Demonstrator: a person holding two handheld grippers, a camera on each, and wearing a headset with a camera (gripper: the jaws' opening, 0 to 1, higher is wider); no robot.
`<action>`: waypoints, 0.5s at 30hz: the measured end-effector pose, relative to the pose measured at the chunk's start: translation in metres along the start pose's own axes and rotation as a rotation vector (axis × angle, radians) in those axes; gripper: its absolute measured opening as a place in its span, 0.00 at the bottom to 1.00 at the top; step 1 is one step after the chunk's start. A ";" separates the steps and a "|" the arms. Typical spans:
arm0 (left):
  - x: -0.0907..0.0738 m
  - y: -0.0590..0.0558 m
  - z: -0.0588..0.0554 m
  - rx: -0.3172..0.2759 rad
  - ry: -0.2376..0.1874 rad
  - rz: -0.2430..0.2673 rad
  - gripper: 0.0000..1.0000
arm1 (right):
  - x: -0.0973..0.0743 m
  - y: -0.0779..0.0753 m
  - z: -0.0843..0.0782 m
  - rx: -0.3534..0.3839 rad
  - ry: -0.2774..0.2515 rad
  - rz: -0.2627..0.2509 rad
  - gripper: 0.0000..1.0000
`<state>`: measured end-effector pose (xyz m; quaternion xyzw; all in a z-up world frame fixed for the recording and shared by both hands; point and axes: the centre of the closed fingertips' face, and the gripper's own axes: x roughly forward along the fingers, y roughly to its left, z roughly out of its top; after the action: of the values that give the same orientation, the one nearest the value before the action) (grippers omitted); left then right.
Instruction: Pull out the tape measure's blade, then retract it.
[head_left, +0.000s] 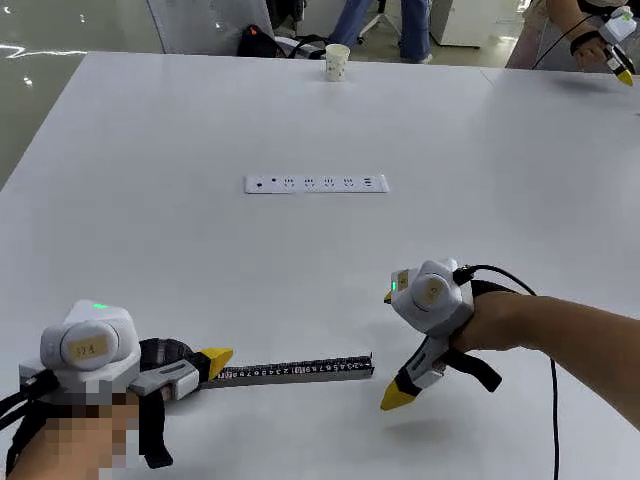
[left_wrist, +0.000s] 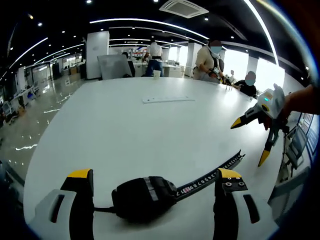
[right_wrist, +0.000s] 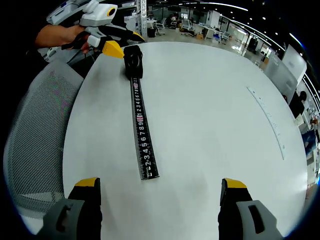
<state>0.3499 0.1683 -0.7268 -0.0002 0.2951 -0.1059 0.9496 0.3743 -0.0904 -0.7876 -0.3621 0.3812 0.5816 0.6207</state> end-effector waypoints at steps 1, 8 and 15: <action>0.004 0.004 -0.002 -0.004 -0.007 0.012 0.99 | 0.001 0.000 0.000 0.002 0.004 0.002 0.99; 0.011 0.011 -0.005 -0.007 -0.089 0.068 0.99 | 0.010 0.000 0.005 -0.008 0.005 0.020 0.99; 0.012 0.015 -0.012 -0.069 -0.120 0.085 0.99 | 0.015 0.001 0.007 -0.033 0.015 0.035 0.94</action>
<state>0.3559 0.1811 -0.7447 -0.0270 0.2409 -0.0550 0.9686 0.3738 -0.0770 -0.7978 -0.3701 0.3823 0.5959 0.6015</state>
